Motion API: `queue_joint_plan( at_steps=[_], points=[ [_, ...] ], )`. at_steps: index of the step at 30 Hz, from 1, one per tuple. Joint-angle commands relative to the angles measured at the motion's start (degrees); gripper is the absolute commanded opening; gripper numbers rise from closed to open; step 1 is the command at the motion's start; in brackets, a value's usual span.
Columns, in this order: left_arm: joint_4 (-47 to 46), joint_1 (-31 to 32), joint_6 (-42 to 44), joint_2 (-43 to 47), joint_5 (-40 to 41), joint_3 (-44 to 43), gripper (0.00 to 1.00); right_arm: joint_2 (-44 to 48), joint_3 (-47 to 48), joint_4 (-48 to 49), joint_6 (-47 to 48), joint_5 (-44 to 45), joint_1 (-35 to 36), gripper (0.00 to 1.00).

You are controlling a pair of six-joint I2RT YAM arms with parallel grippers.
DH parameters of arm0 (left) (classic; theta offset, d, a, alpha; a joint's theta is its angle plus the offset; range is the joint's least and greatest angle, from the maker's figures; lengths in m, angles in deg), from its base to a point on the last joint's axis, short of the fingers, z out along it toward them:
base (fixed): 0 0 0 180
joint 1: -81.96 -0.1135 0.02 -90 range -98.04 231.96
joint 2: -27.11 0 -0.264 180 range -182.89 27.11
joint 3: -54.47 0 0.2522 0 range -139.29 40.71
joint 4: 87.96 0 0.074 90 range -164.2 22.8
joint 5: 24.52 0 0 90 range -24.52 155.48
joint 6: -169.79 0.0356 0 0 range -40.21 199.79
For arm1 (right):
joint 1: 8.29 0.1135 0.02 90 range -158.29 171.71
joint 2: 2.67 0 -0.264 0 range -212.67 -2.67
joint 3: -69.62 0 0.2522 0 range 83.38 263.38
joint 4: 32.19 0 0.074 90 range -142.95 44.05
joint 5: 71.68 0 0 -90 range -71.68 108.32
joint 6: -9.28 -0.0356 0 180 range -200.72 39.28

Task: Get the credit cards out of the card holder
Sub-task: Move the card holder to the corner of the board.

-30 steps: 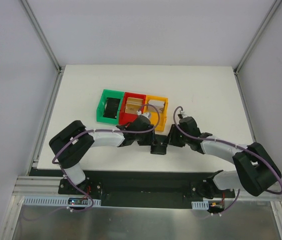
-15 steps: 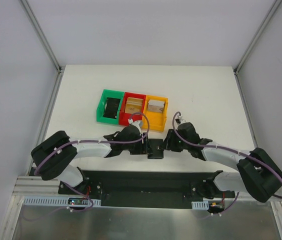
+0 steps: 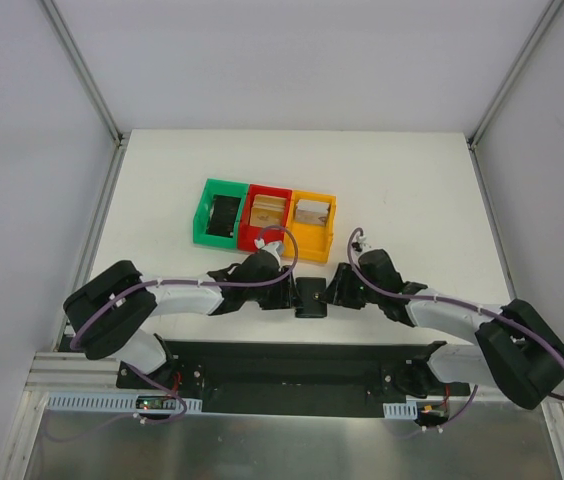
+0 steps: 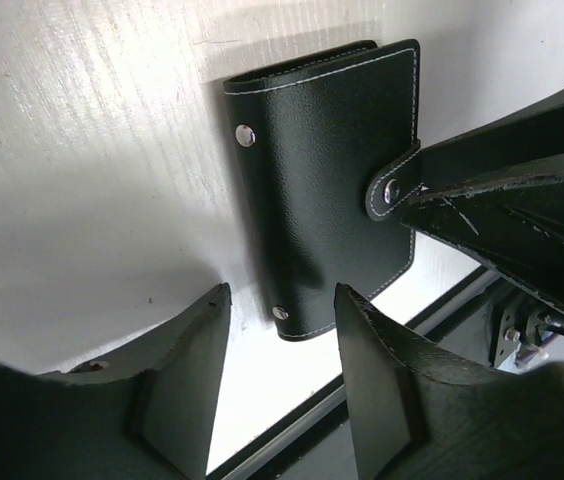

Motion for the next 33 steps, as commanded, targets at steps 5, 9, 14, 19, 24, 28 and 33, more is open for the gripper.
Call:
queue_joint_plan(
  at_steps=[5,9,14,19,24,28,33],
  points=[
    [3.29,0.51,-0.28,-2.46,2.02,-0.54,0.38,-4.53,-3.72,-0.90,-0.43,-3.04,0.26,0.42],
    [3.38,0.51,-0.37,-3.52,1.67,-0.98,0.27,-5.33,-4.43,0.42,-0.51,-4.01,0.26,0.37],
    [3.29,0.51,-0.37,-3.69,1.58,-1.06,0.23,-5.42,-4.78,1.13,-0.51,-4.36,0.34,0.28],
    [3.38,0.51,-0.37,-3.43,1.58,-0.98,0.22,-5.24,-4.78,1.30,-0.51,-4.80,0.26,0.19],
    [3.03,0.51,-0.72,-1.68,2.28,-0.10,0.26,-3.92,-4.96,1.13,-0.51,-5.32,0.26,0.11],
    [2.85,0.51,-0.63,1.22,3.34,0.78,0.38,-1.99,-4.96,0.78,-0.16,-6.11,0.26,0.00],
    [1.19,0.51,-0.72,3.68,2.99,1.83,0.51,-0.06,-4.60,0.07,0.19,-7.34,0.26,0.00]
  ],
)
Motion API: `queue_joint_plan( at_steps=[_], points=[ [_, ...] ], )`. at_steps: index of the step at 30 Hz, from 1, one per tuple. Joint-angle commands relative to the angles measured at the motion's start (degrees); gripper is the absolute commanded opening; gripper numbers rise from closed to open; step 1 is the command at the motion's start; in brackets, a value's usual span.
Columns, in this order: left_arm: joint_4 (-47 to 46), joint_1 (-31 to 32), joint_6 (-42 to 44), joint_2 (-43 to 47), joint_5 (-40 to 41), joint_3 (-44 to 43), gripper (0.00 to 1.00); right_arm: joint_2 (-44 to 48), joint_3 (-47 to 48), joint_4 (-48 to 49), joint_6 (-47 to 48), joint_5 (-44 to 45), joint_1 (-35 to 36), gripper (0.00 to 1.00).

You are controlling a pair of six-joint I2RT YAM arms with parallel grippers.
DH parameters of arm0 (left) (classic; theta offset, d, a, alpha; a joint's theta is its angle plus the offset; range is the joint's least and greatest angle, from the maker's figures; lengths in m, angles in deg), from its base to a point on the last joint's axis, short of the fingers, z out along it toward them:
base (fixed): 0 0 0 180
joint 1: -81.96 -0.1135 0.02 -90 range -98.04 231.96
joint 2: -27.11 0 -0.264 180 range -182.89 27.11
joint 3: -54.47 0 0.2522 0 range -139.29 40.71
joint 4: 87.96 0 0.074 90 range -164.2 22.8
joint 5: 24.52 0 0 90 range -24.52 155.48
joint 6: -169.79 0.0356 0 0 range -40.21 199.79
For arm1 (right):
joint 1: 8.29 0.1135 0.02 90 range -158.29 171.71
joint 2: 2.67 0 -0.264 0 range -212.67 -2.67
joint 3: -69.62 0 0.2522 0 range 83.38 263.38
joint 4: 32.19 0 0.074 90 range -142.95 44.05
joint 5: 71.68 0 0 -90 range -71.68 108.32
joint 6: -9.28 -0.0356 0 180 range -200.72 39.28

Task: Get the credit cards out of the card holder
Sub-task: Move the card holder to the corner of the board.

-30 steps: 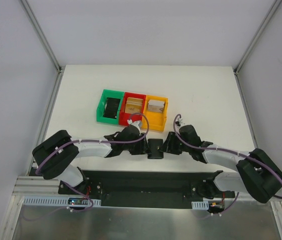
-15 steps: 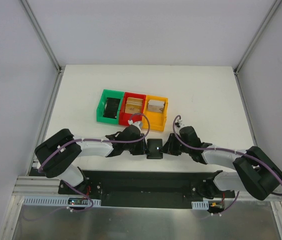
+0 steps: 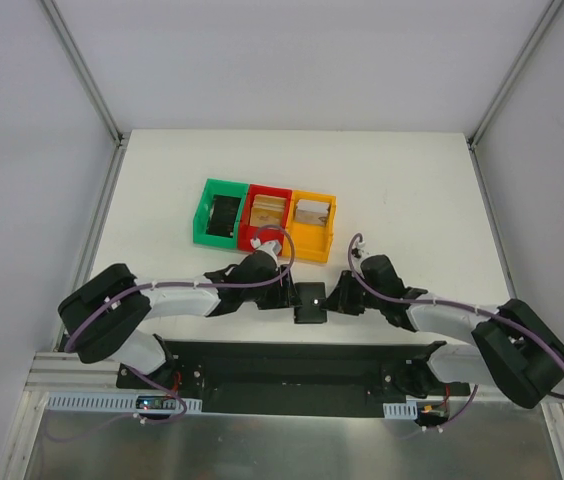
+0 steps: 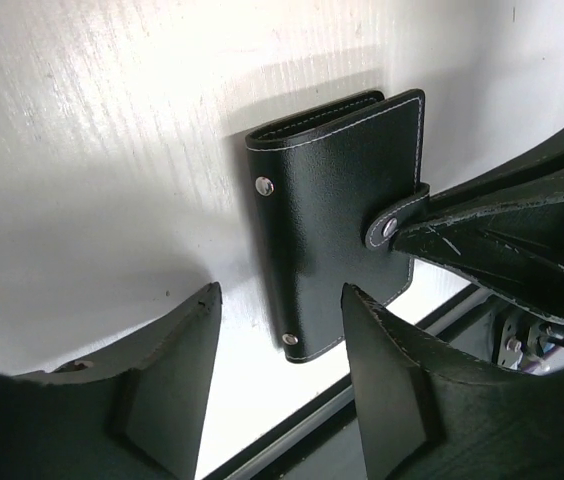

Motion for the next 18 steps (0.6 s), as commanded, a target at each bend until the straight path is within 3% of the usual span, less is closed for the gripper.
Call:
queue_joint_plan(
  at_steps=[1,9,13,18],
  points=[
    [-0.21,0.60,-0.15,3.14,1.50,1.94,0.52,1.39,-1.15,-5.94,1.52,-1.53,0.39,0.00],
    [-8.38,-0.80,-1.56,9.73,0.53,8.44,0.60,5.78,-0.10,-6.20,-0.06,-4.96,0.12,0.00],
    [-17.60,-1.86,-2.61,12.81,-1.31,13.36,0.67,8.06,1.13,-6.46,-0.50,-6.89,-0.40,0.00],
    [-25.43,-2.57,-3.76,10.54,-5.96,14.78,0.72,9.47,2.45,-7.61,-0.32,-8.04,-0.58,0.00]
  ],
)
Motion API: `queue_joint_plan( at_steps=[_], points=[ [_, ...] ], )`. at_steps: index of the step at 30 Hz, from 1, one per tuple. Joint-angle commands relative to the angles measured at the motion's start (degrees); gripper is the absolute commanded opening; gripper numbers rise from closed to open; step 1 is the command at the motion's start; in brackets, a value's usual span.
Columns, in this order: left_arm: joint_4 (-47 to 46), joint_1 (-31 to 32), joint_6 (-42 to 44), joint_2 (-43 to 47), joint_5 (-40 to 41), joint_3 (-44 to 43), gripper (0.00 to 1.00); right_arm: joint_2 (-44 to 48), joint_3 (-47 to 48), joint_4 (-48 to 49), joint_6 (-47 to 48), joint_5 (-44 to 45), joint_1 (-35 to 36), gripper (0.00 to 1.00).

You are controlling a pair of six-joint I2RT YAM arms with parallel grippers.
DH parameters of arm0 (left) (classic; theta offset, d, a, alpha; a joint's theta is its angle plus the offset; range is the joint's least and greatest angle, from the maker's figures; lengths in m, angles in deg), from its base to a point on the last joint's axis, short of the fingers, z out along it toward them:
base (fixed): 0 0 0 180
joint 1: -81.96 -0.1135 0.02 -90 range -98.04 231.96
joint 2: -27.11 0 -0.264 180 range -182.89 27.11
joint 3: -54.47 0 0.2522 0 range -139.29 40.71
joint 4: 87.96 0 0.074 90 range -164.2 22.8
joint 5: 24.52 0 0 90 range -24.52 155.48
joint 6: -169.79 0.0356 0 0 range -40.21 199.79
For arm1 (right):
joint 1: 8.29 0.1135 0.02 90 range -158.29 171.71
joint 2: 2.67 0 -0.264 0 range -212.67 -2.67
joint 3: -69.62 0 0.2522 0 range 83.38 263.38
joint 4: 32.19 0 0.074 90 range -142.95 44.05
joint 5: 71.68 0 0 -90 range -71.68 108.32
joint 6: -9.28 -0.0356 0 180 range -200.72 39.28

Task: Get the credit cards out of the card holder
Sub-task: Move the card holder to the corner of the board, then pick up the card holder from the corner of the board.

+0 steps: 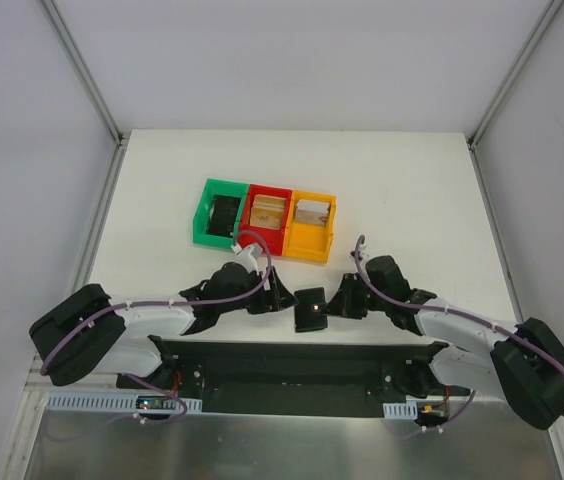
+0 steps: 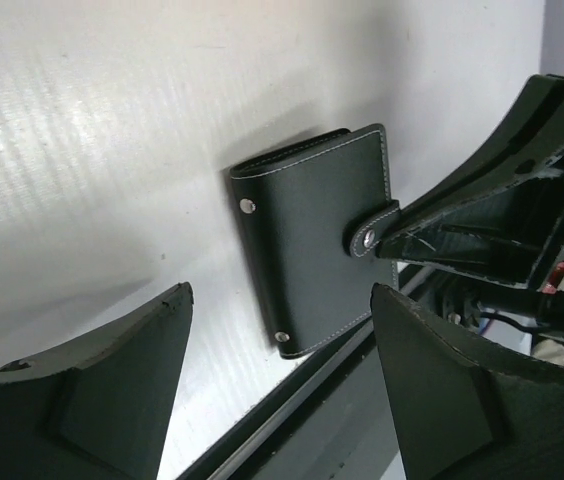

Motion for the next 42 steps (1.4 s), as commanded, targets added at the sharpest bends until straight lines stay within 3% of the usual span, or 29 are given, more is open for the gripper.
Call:
queue_joint_plan(
  at_steps=[1,9,14,23,27,32,42],
  points=[
    [-11.49,-0.58,-1.79,-2.10,-4.83,0.53,0.72,2.26,2.58,-0.74,-0.43,-2.92,-0.32,0.00],
    [-23.45,-0.58,-5.66,-11.68,-12.04,0.27,0.72,3.23,2.14,-2.58,0.18,-2.40,-0.85,0.00],
    [-16.89,-0.58,-4.70,-13.89,-12.75,-3.15,0.67,1.83,1.01,-4.52,2.02,-0.03,-0.85,0.02],
    [-9.31,-0.49,-2.67,-14.41,-10.47,-5.45,0.61,2.18,1.79,-9.97,4.49,4.28,-0.85,0.43],
    [-7.99,-0.58,-2.41,-14.77,-9.85,-5.80,0.59,3.05,2.58,-14.01,5.37,7.09,-1.55,0.52],
    [-7.11,-0.49,-2.15,-15.73,-9.85,-6.06,0.57,3.32,3.37,-14.63,6.68,8.85,-4.01,0.54],
    [-7.02,-0.58,-1.35,-17.58,-10.47,-7.03,0.47,-4.32,5.57,-6.29,9.06,2.18,-7.00,0.50]
  ],
)
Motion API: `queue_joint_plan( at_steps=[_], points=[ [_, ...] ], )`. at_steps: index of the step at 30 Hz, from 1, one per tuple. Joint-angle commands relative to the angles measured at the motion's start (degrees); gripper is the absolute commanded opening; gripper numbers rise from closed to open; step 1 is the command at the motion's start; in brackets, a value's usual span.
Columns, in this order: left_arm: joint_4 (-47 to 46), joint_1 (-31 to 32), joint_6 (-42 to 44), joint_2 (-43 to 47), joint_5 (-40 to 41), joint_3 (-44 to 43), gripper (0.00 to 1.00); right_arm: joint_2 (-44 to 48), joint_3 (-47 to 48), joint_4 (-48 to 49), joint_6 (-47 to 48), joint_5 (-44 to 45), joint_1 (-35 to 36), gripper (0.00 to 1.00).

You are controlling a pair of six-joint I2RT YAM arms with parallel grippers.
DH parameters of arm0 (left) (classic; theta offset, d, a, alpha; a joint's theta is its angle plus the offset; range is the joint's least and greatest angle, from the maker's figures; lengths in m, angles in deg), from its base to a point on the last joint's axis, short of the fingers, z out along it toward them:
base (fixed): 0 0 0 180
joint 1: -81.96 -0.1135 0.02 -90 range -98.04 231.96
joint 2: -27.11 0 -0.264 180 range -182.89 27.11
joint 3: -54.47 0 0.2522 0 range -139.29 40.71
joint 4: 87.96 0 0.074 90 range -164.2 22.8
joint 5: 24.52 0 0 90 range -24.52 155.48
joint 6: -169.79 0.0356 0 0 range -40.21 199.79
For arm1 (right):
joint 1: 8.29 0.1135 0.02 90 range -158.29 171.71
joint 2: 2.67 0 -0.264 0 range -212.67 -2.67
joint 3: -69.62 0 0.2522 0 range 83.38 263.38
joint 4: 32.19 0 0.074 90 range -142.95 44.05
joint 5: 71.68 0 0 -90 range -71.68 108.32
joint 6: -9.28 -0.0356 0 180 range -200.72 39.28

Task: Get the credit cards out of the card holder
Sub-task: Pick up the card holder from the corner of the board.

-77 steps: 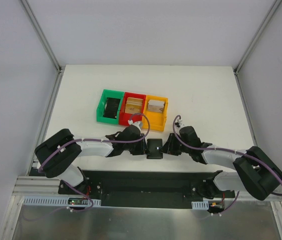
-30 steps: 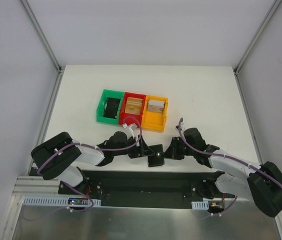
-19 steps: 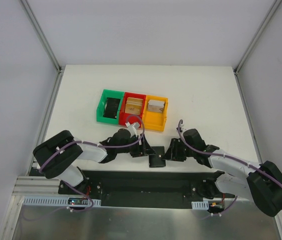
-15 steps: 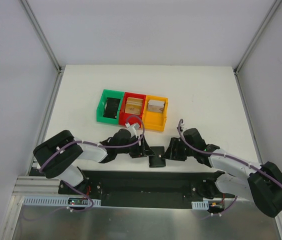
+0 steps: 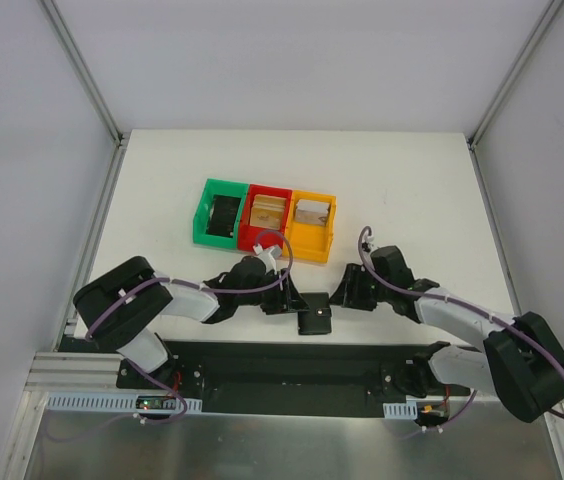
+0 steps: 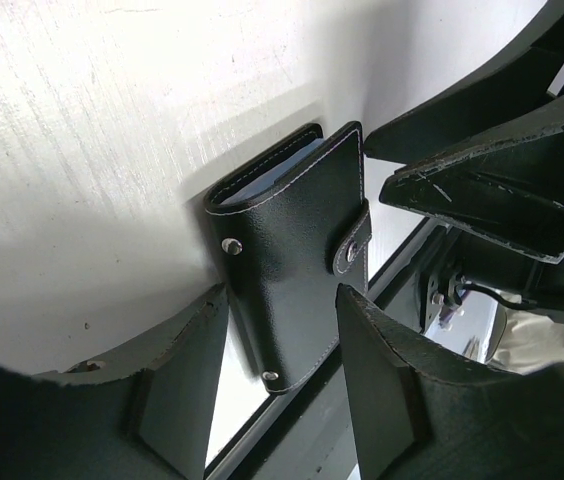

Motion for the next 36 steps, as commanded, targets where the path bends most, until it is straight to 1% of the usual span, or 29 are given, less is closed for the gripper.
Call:
queue_joint_plan(
  at_steps=[1,5,8,10,15,21,25,28,29,31,35,36],
  points=[
    [1.59,-0.25,1.82,-1.01,0.27,-0.93,0.47,-2.99,1.25,3.83,1.89,-2.61,-0.68,0.49],
    [1.59,-0.16,1.99,-1.80,0.27,-1.11,0.44,-5.80,0.98,7.52,1.72,-4.72,-0.68,0.48],
    [1.68,-0.16,2.52,-2.77,0.27,-1.63,0.37,-8.62,1.07,10.07,1.45,-7.00,-0.68,0.46],
    [1.68,-0.34,2.52,-3.65,0.01,-1.99,0.34,-10.37,0.81,11.66,1.01,-7.97,-0.68,0.44],
    [2.03,-0.34,2.70,-4.09,0.27,-2.43,0.31,-12.58,-0.51,14.21,0.57,-9.65,-0.68,0.40],
    [2.47,-0.34,2.96,-4.09,0.80,-2.60,0.28,-13.37,-1.92,15.27,0.57,-10.44,-0.68,0.22],
    [2.47,-0.25,3.13,-3.65,0.88,-2.52,0.28,-13.20,-2.36,15.35,0.05,-10.44,-0.77,0.00],
    [2.55,-0.42,3.40,-1.90,2.20,-1.38,0.28,-11.27,-2.97,15.62,-0.57,-10.61,-0.77,0.00],
    [2.64,-0.51,3.40,-1.20,2.72,-0.94,0.28,-10.22,-3.06,15.53,-0.66,-10.88,-0.77,0.00],
    [2.56,-0.95,3.40,0.56,3.52,0.47,0.33,-8.19,-3.32,15.53,-1.10,-11.66,-1.03,0.00],
    [-0.07,-1.48,2.78,4.25,3.96,3.98,0.52,-5.12,-3.41,15.62,-2.32,-14.91,-2.17,0.00],
    [-0.86,-1.57,2.52,5.04,4.05,4.77,0.55,-4.50,-3.33,15.62,-2.50,-15.44,-2.44,0.00]
  ],
)
